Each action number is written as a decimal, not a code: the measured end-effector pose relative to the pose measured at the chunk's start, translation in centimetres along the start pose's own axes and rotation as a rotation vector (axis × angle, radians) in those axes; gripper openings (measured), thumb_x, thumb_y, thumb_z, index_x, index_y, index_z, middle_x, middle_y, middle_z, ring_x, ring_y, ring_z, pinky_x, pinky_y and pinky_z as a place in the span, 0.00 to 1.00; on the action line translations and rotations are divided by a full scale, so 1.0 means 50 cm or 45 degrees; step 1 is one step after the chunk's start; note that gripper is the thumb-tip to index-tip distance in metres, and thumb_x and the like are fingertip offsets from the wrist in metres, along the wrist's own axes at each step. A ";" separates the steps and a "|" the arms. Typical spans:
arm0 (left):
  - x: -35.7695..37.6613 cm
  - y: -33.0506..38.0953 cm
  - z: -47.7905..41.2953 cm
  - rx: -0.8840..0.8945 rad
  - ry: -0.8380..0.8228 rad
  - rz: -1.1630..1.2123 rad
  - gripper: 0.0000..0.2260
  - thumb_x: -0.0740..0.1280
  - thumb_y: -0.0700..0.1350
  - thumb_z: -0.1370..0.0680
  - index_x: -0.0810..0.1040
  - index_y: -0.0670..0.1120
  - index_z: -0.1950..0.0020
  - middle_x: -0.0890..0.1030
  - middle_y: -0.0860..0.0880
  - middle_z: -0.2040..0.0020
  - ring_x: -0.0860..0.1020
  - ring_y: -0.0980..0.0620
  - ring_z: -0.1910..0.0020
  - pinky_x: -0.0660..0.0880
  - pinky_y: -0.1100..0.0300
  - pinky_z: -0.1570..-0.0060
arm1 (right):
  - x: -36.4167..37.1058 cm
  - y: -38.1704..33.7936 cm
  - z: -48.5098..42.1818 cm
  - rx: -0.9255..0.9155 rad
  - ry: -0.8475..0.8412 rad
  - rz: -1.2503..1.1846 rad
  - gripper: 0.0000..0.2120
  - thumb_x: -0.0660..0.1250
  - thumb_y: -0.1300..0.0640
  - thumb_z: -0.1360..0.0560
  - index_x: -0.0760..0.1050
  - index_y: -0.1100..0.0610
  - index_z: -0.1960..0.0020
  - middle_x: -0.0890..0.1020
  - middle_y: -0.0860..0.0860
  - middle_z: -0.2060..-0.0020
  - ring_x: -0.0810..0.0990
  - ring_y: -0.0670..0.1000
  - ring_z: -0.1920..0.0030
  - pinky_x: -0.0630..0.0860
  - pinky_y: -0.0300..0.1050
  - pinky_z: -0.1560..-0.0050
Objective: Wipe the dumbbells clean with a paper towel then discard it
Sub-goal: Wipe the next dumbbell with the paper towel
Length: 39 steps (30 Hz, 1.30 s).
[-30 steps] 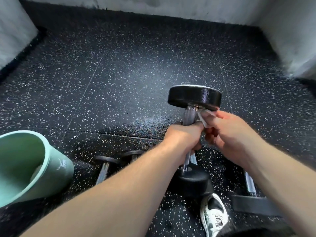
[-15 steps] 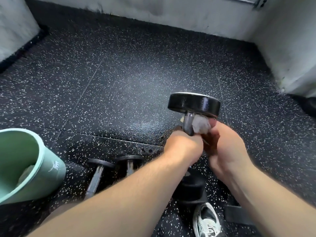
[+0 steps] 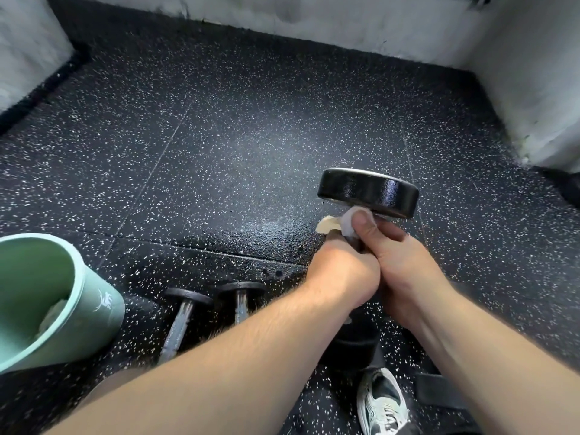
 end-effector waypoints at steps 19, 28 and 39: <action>0.025 0.040 0.038 -0.002 -0.593 0.122 0.19 0.62 0.39 0.24 0.67 0.44 0.76 0.67 0.48 0.82 0.65 0.50 0.82 0.65 0.62 0.73 | 0.037 -0.039 0.034 0.108 -0.682 0.083 0.18 0.81 0.45 0.40 0.81 0.59 0.65 0.75 0.58 0.79 0.75 0.56 0.81 0.74 0.47 0.78; 0.007 0.056 0.038 0.180 -0.512 -0.370 0.18 0.63 0.48 0.25 0.72 0.43 0.74 0.69 0.51 0.85 0.67 0.51 0.84 0.70 0.59 0.69 | 0.028 -0.025 0.030 0.139 -0.754 0.158 0.29 0.84 0.42 0.44 0.84 0.64 0.56 0.77 0.67 0.67 0.77 0.59 0.75 0.75 0.45 0.76; 0.006 0.081 0.017 0.475 -0.316 -0.098 0.13 0.58 0.34 0.29 0.72 0.51 0.66 0.75 0.53 0.74 0.74 0.54 0.78 0.68 0.65 0.78 | -0.010 -0.029 0.018 0.045 -0.294 0.227 0.22 0.78 0.54 0.31 0.81 0.67 0.43 0.84 0.64 0.53 0.82 0.56 0.64 0.74 0.42 0.71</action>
Point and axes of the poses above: each hand's wrist, its own z-axis away from the middle knuckle, its own x-axis out of the palm, y = z × x, the point moved 7 cm from there along -z, towards the middle knuckle
